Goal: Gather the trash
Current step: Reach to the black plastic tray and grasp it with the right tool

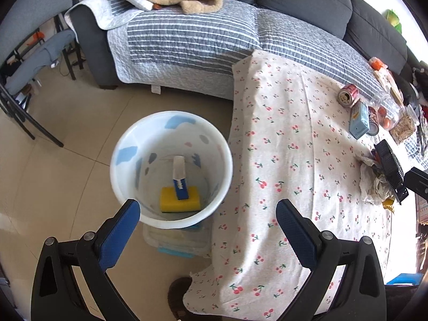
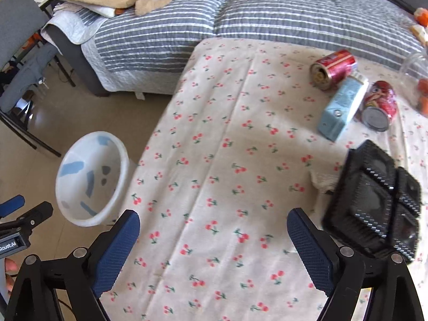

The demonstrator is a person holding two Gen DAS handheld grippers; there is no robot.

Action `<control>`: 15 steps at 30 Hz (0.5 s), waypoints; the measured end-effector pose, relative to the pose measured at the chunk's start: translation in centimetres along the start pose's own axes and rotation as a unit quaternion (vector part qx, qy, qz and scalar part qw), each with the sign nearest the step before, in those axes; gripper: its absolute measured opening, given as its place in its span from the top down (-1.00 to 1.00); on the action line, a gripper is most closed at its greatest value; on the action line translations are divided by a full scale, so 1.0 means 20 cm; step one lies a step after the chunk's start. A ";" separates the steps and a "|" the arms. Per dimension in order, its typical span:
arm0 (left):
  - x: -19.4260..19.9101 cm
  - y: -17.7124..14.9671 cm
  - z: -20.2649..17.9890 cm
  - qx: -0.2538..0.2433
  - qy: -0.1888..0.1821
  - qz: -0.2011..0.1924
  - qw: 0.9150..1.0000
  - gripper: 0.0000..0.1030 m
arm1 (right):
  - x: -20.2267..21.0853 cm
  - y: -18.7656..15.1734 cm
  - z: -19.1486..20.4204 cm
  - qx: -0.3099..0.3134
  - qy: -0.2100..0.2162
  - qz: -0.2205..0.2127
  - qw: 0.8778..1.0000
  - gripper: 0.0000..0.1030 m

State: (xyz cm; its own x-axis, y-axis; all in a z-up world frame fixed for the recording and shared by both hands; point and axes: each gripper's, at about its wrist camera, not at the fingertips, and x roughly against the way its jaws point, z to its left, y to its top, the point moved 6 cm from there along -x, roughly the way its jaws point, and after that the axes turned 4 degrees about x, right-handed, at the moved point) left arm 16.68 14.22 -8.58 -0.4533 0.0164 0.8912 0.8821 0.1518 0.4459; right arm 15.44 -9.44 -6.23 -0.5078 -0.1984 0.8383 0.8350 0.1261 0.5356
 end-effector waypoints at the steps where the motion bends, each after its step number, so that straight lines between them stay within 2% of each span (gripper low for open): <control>1: 0.00 0.00 -0.05 -0.005 -0.003 0.001 1.000 -0.99 | 0.03 -0.01 -0.04 -0.002 -0.008 -0.002 1.000 -0.88; 7: -0.04 0.01 -0.28 -0.036 -0.010 0.003 0.999 -0.99 | 0.17 -0.05 -0.29 -0.023 -0.053 -0.022 0.998 -0.97; 11: -0.08 0.03 -0.43 -0.050 -0.016 0.008 0.999 -0.99 | 0.18 -0.10 -0.48 -0.053 -0.066 -0.037 0.996 -0.98; 15: -0.11 0.05 -0.58 -0.071 -0.018 0.010 0.997 -0.99 | 0.14 -0.19 -0.68 -0.104 -0.067 -0.016 0.992 -0.98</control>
State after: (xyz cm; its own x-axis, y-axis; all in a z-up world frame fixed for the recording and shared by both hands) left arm 20.12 2.84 -9.14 -0.4370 0.0546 0.8978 0.8993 0.0090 0.4372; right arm 13.76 -23.65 -7.20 -0.5461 -0.0663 0.8351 0.8370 -0.0843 0.5407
